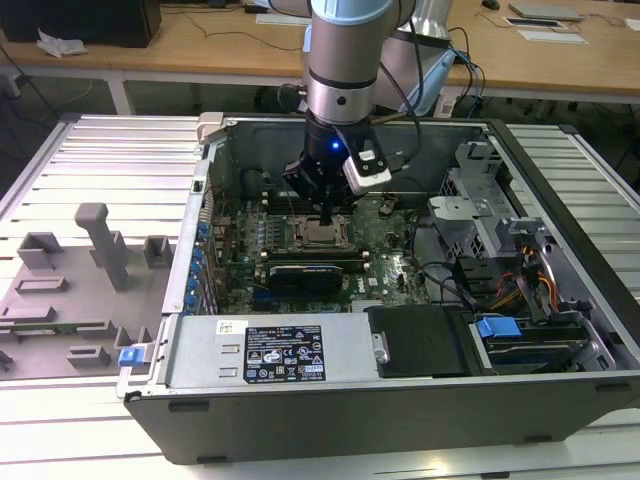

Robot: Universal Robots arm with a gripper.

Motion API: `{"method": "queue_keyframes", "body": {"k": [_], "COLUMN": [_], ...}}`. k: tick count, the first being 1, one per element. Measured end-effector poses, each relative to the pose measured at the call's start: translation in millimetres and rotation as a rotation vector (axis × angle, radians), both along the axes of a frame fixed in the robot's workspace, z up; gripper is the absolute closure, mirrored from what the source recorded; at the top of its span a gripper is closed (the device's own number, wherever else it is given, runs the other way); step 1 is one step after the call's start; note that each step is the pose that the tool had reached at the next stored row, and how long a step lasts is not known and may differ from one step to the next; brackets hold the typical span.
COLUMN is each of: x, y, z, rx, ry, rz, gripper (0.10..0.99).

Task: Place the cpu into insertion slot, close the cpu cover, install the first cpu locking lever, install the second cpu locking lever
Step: 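Close the cpu cover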

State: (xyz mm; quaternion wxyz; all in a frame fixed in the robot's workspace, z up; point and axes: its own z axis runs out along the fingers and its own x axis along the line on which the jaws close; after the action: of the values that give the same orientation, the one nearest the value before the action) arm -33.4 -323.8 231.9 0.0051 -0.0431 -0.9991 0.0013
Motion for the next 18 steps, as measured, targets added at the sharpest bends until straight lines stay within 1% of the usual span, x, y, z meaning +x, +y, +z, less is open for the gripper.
{"method": "queue_keyframes", "body": {"k": [3, 5, 6, 7, 8, 9, 10, 11, 12, 13, 15, 16, 18], "x": [0.0, 0.0, 0.0, 0.0, -0.1, -0.1, -0.2, -0.3, -0.4, -0.7, -1.6, -2.3, -4.7], "y": [0.0, 0.0, 0.1, 0.1, 0.1, 0.1, 0.1, 0.1, 0.1, 0.1, 0.1, 0.0, -0.2], "z": [-0.2, -0.2, -0.3, -0.3, -0.4, -0.4, -0.8, -1.0, -1.2, -1.6, -2.5, -3.2, -4.4], "rx": [0.0, 0.0, -0.001, -0.002, -0.005, -0.009, -0.012, -0.013, -0.013, -0.014, -0.015, -0.014, -0.012], "ry": [0.0, 0.0, 0.0, -0.0015, -0.0068, -0.0168, -0.0323, -0.0425, -0.0496, -0.06, -0.0711, -0.0747, -0.0756], "rz": [0.059, 0.108, 0.121, 0.13, 0.135, 0.138, 0.143, 0.147, 0.15, 0.155, 0.161, 0.166, 0.17], "gripper": [0.98, 0.98, 0.98, 0.98, 0.98, 0.98, 0.98, 0.98, 0.98, 0.98, 0.98, 0.98, 0.98]}}
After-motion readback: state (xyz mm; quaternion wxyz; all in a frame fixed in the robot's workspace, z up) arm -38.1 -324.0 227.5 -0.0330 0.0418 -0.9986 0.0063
